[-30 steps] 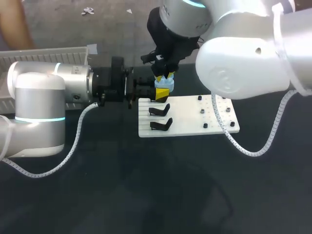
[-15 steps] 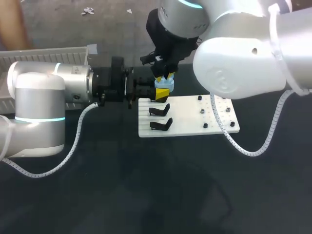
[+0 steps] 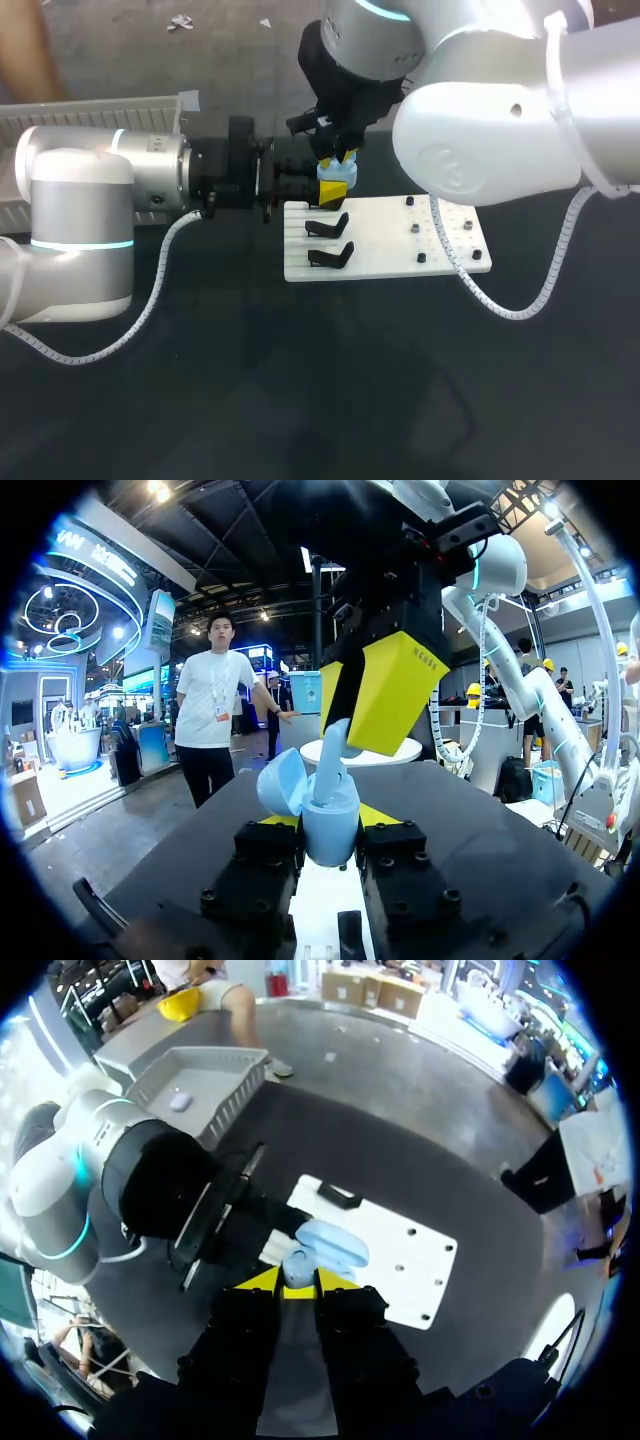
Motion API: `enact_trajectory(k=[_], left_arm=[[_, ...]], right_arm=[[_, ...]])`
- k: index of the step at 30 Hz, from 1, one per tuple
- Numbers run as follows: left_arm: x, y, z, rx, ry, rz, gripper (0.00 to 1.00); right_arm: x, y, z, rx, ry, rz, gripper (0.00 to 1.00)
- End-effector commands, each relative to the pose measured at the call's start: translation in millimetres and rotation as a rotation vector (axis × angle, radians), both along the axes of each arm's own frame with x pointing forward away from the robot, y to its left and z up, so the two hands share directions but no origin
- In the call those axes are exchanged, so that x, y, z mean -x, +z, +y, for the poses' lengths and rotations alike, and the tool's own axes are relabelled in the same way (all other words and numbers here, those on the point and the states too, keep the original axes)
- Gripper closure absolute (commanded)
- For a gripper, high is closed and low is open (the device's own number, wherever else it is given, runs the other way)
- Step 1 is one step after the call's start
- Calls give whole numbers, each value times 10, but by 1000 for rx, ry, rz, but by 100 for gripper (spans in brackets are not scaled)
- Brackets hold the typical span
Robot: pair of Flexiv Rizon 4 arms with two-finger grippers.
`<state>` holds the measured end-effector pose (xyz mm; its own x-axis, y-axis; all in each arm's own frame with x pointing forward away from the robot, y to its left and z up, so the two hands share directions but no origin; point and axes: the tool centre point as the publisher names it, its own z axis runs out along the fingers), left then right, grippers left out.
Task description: Pick up each earbud case from the left stands, insert the matching earbuds, close the lid, and place the case in the box.
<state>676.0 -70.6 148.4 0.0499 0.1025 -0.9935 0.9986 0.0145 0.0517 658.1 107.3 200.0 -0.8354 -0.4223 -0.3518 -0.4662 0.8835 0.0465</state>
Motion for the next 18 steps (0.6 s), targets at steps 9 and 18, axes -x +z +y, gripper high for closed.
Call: enact_trajectory(k=[9,18], left_arm=[[17,-8,-6,4,8,-5,100],[17,-8,-6,4,8,-5,100]], right_arm=[[-16,-22,2,7,1,0,100],[-19,-34,6,8,4,3,100]])
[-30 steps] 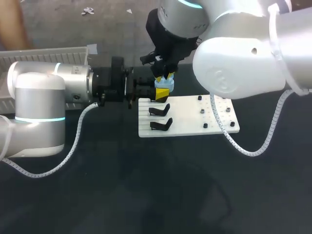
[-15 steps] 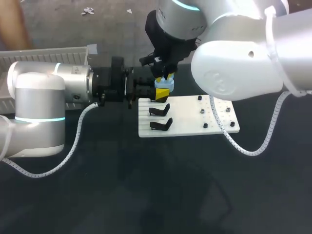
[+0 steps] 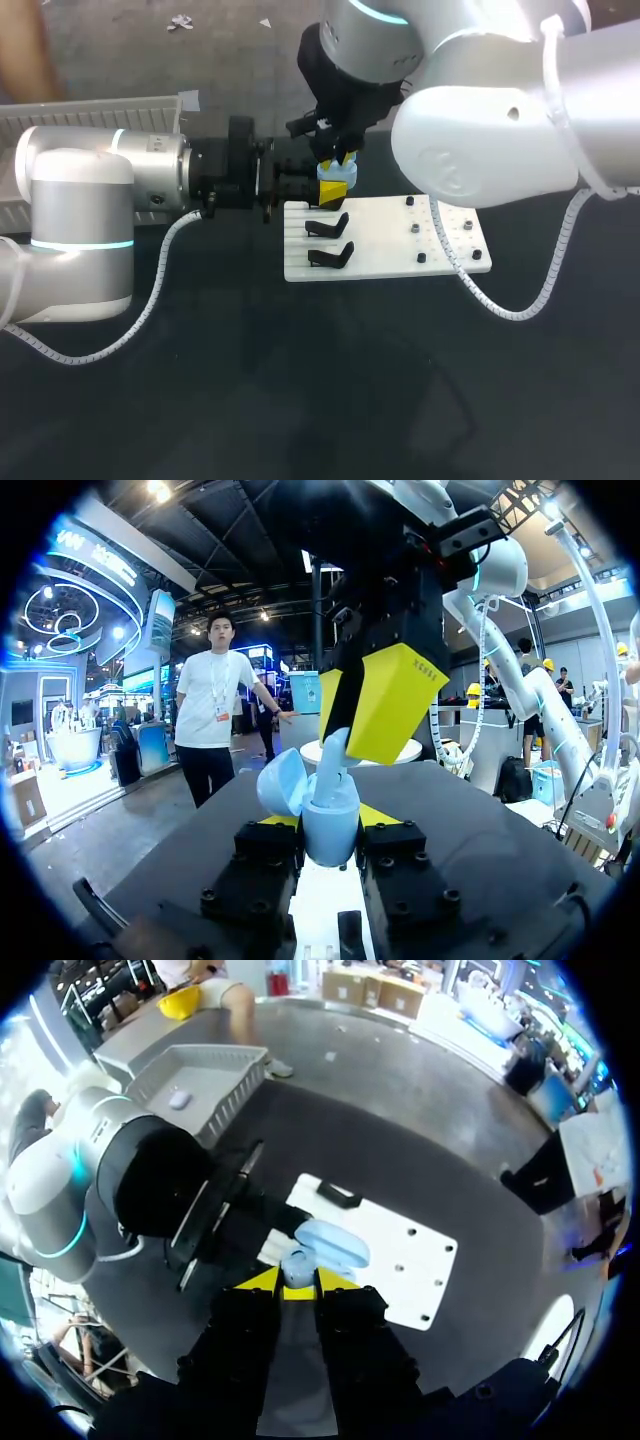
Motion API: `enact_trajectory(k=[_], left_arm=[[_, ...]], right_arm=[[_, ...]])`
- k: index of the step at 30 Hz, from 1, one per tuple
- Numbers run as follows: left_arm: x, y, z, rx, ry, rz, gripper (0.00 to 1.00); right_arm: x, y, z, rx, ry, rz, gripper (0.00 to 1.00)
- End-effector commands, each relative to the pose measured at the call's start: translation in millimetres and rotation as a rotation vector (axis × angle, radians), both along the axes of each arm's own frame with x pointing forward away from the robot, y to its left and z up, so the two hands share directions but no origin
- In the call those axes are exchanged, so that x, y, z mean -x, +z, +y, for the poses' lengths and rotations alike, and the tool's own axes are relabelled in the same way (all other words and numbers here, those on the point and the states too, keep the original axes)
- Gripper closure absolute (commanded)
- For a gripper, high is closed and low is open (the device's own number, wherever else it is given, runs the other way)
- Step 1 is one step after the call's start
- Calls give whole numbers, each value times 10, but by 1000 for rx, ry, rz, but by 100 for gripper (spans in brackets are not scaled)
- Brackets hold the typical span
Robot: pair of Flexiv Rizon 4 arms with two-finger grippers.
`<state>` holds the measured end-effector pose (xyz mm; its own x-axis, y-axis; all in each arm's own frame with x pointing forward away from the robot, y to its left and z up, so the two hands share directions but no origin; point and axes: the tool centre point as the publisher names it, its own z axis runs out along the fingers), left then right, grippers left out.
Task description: Pick up each earbud case from the left stands, insert the matching earbuds, close the lid, and place the case in the box.
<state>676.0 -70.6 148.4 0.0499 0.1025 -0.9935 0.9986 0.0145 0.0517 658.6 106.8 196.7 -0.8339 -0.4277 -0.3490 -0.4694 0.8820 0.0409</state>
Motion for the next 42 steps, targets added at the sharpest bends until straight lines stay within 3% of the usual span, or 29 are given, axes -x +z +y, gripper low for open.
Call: enact_trajectory(k=[1,42], left_arm=[[17,-8,-6,4,8,-5,100],[17,-8,-6,4,8,-5,100]], right_arm=[[-14,-2,11,2,1,3,100],[-42,-60,39,61,34,24,100]])
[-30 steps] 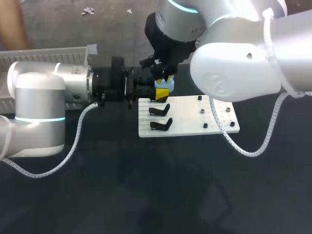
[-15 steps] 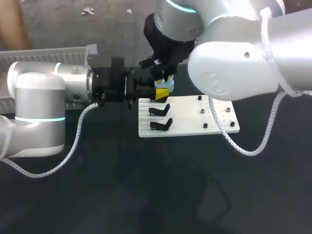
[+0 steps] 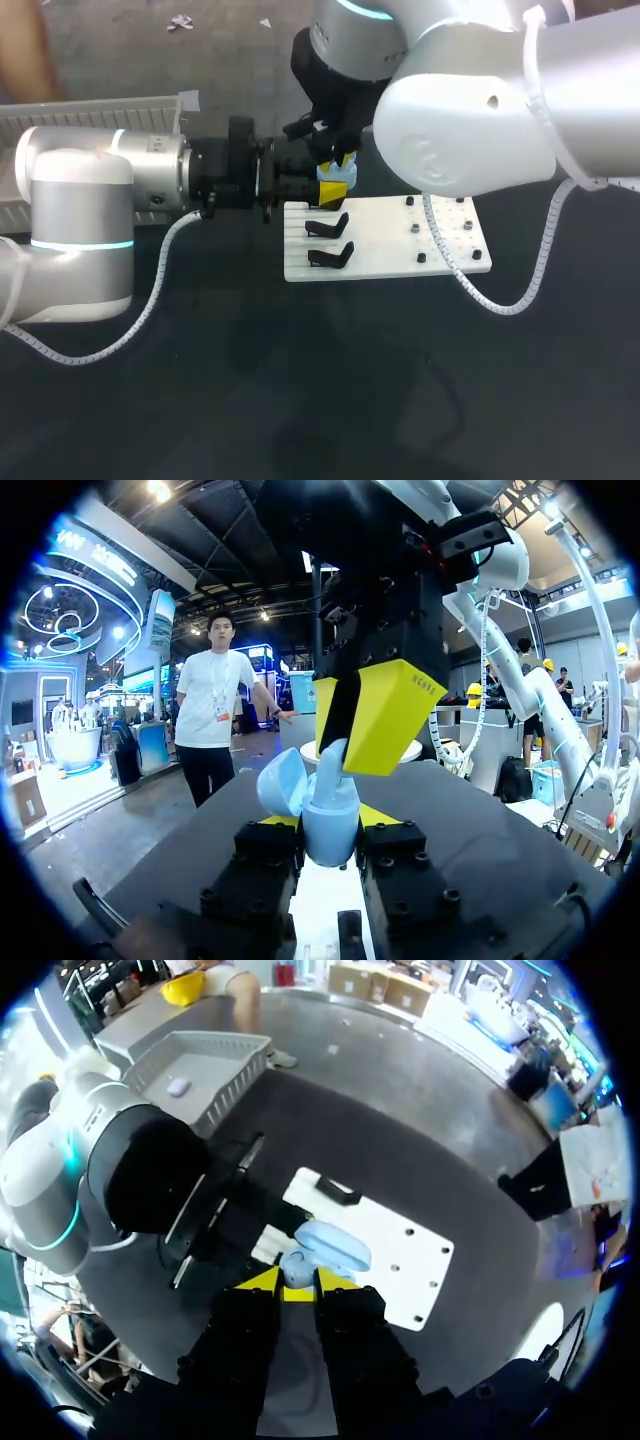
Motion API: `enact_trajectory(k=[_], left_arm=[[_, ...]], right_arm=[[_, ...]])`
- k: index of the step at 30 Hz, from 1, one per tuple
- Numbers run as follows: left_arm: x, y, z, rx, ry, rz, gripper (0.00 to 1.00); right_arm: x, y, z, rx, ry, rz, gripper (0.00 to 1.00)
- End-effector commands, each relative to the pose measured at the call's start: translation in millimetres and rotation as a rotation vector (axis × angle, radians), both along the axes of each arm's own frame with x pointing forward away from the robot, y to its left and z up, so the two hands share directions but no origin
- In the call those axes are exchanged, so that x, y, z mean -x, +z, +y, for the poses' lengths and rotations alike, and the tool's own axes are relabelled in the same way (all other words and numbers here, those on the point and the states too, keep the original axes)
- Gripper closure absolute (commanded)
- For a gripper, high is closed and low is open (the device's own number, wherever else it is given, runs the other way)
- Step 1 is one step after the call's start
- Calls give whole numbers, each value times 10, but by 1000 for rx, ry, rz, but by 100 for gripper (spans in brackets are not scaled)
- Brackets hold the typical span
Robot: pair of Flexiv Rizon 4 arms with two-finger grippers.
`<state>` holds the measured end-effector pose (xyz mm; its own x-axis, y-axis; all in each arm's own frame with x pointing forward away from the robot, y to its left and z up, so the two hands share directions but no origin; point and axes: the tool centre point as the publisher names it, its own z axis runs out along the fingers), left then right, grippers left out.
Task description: Pick up each earbud case from the left stands, insert the matching earbuds, close the lid, and place the case in the box.
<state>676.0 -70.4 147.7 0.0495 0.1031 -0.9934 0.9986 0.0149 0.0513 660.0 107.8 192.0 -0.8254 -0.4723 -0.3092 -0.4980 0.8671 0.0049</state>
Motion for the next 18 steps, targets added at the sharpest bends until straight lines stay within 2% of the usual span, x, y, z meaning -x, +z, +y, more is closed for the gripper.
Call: enact_trajectory(k=[1,12,14,16,17,18], left_arm=[[18,-1,-8,4,7,-5,100],[18,-1,-8,4,7,-5,100],[18,-1,-8,4,7,-5,100],[18,-1,-8,4,7,-5,100],[18,-1,-8,4,7,-5,100],[18,-1,-8,4,7,-5,100]], right_arm=[[-28,-17,31,10,1,4,100],[-23,-38,47,30,-3,-4,100],[-20,-38,44,31,-5,-3,81],[-18,-36,41,30,-10,-4,79],[-18,-34,40,29,-11,-4,74],[-17,-32,38,29,-12,-5,73]])
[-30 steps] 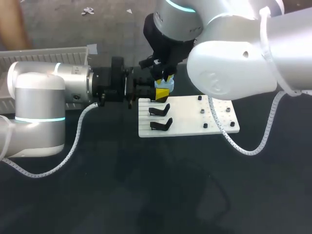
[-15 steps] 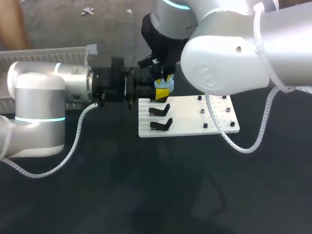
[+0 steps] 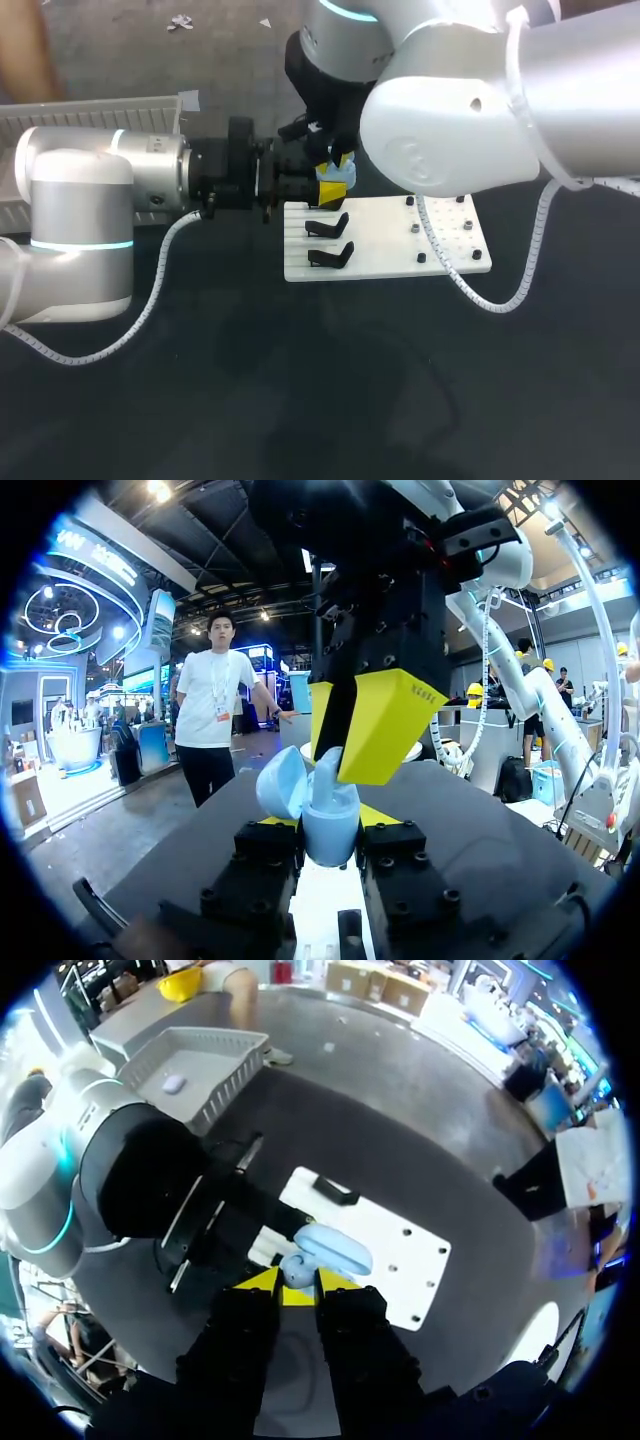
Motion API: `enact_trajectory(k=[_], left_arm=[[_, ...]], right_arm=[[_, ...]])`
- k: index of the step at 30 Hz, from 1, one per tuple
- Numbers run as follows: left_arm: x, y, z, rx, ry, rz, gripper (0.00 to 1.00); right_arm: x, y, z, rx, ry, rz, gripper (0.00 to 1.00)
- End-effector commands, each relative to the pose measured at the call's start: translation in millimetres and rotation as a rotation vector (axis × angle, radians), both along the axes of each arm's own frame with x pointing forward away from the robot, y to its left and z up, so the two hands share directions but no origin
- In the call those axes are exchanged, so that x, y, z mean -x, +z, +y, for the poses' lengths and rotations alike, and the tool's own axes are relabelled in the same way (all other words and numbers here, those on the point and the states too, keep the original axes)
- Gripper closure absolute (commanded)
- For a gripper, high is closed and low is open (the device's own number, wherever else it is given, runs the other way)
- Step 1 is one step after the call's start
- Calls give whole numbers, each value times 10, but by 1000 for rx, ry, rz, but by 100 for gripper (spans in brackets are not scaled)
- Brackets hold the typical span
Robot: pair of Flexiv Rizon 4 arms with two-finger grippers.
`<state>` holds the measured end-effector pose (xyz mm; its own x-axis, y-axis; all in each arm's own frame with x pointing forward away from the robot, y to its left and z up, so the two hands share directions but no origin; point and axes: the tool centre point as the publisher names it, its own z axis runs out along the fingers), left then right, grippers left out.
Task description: Pick up each earbud case from the left stands, insert the matching earbuds, close the lid, and place the case in the box.
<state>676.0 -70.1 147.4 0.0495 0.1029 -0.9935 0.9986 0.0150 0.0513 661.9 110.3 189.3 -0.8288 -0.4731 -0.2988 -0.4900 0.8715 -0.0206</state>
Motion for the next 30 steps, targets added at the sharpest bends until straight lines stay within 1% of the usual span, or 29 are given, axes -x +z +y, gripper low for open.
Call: enact_trajectory(k=[1,12,14,16,19,21,22,23,24,26,28,30], left_arm=[[18,2,-11,4,7,-5,100],[18,2,-11,4,7,-5,100],[18,2,-11,4,7,-5,100],[18,2,-11,4,7,-5,100],[18,2,-11,4,7,-5,100],[18,2,-11,4,7,-5,100],[18,2,-11,4,7,-5,100],[18,2,-11,4,7,-5,100],[18,2,-11,4,7,-5,100],[18,2,-11,4,7,-5,100],[18,2,-11,4,7,-5,100],[18,2,-11,4,7,-5,100]], right_arm=[[2,2,12,0,-4,-4,71],[14,55,-1,-1,-10,-16,69],[14,93,-12,-1,-10,-24,68],[-9,189,-28,-30,-19,-42,67],[-139,302,-67,-71,-55,-72,66],[-270,301,-96,-79,-81,-87,65],[-342,295,-112,-96,-98,-89,63],[-413,277,-130,-104,-117,-84,62],[-478,258,-145,-102,-132,-112,61],[-602,227,-175,-140,-164,-98,60],[-710,157,-211,-134,-192,-109,60],[-760,91,-241,-129,-207,-91,60]])
